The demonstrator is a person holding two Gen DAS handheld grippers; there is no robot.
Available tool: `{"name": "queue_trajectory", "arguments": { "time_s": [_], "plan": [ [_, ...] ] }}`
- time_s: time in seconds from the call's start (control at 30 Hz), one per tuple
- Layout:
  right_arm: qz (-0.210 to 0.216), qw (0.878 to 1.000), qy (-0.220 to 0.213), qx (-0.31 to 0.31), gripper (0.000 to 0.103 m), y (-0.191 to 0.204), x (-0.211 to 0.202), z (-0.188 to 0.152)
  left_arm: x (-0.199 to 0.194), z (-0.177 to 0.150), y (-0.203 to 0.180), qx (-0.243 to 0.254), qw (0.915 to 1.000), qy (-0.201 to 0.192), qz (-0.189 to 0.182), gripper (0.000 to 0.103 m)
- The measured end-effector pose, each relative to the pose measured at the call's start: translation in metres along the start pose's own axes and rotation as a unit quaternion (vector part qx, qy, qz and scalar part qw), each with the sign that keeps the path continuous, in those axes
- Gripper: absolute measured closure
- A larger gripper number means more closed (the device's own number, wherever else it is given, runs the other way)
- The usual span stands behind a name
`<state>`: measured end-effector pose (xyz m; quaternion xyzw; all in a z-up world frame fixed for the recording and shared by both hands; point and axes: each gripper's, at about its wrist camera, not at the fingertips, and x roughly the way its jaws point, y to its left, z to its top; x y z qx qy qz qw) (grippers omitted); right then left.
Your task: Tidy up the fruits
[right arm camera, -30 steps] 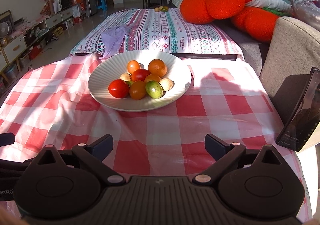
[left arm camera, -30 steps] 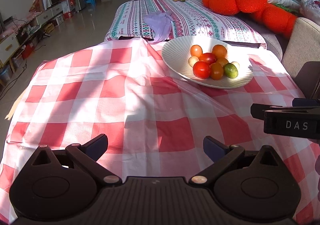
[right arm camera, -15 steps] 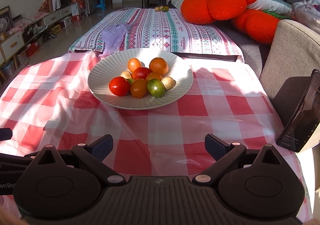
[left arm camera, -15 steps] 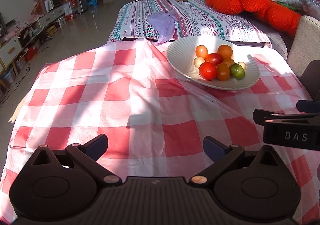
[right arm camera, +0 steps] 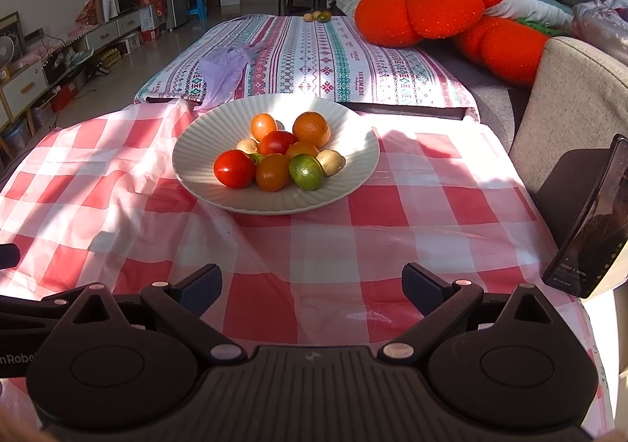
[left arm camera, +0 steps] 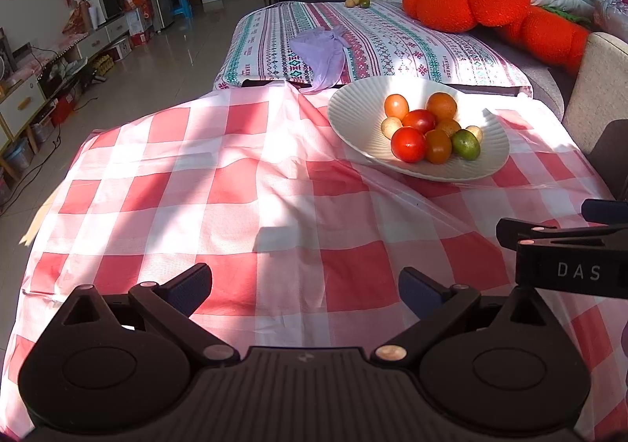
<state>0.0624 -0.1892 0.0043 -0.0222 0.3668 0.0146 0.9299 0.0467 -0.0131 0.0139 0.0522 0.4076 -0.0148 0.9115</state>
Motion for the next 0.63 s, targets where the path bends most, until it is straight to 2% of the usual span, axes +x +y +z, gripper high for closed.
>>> {"name": "queue_trajectory", "arguments": {
  "time_s": [0.63],
  "plan": [
    [0.001, 1.0, 0.001, -0.004, 0.005, 0.0018, 0.0007, -0.0012, 0.0004, -0.0008, -0.0016, 0.004, 1.0, 0.003, -0.001, 0.0]
  ]
}}
